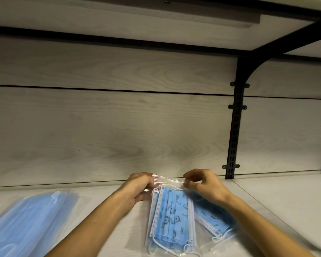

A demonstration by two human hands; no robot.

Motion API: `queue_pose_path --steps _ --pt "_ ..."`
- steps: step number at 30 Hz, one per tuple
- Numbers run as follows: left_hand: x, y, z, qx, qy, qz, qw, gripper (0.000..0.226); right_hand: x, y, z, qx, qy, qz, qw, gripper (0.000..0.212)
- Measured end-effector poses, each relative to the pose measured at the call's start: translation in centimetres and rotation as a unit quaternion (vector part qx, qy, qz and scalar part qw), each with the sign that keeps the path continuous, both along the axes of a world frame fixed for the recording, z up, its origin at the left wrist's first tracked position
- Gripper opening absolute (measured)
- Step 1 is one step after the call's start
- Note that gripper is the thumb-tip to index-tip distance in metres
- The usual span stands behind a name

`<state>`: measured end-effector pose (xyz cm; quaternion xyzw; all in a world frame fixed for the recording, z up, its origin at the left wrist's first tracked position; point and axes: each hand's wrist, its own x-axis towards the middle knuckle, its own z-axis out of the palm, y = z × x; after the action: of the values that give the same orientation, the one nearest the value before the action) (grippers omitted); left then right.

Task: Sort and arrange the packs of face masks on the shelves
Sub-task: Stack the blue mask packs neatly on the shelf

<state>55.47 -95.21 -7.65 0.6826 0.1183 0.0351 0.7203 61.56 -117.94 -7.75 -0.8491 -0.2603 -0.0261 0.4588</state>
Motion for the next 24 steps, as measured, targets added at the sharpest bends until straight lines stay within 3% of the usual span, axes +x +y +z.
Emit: queue_pose_path --steps 4,8,11,14,17,24 --pt "-0.1 -0.1 -0.1 0.018 0.006 -0.011 1.0 0.027 0.2 0.4 -0.6 -0.036 -0.024 0.003 0.999 0.033" --pt "0.1 0.1 -0.1 0.012 0.001 0.006 1.0 0.026 0.7 -1.0 0.4 0.027 -0.009 -0.056 0.998 0.029" --pt "0.3 0.7 -0.2 0.02 0.001 0.035 0.999 0.024 1.4 -3.3 0.8 -0.063 -0.033 -0.163 0.984 0.036" --pt "0.2 0.9 -0.2 0.034 0.005 0.045 0.998 0.017 0.8 -4.1 0.5 -0.145 0.058 -0.156 0.975 0.046" --pt "0.1 0.9 0.0 0.035 0.004 0.044 0.998 0.022 0.3 -3.7 0.1 -0.204 0.059 -0.153 0.965 0.045" --pt "0.0 0.6 0.1 0.036 0.003 0.076 0.996 0.027 1.0 -3.5 -0.2 -0.139 0.038 -0.167 0.975 0.025"
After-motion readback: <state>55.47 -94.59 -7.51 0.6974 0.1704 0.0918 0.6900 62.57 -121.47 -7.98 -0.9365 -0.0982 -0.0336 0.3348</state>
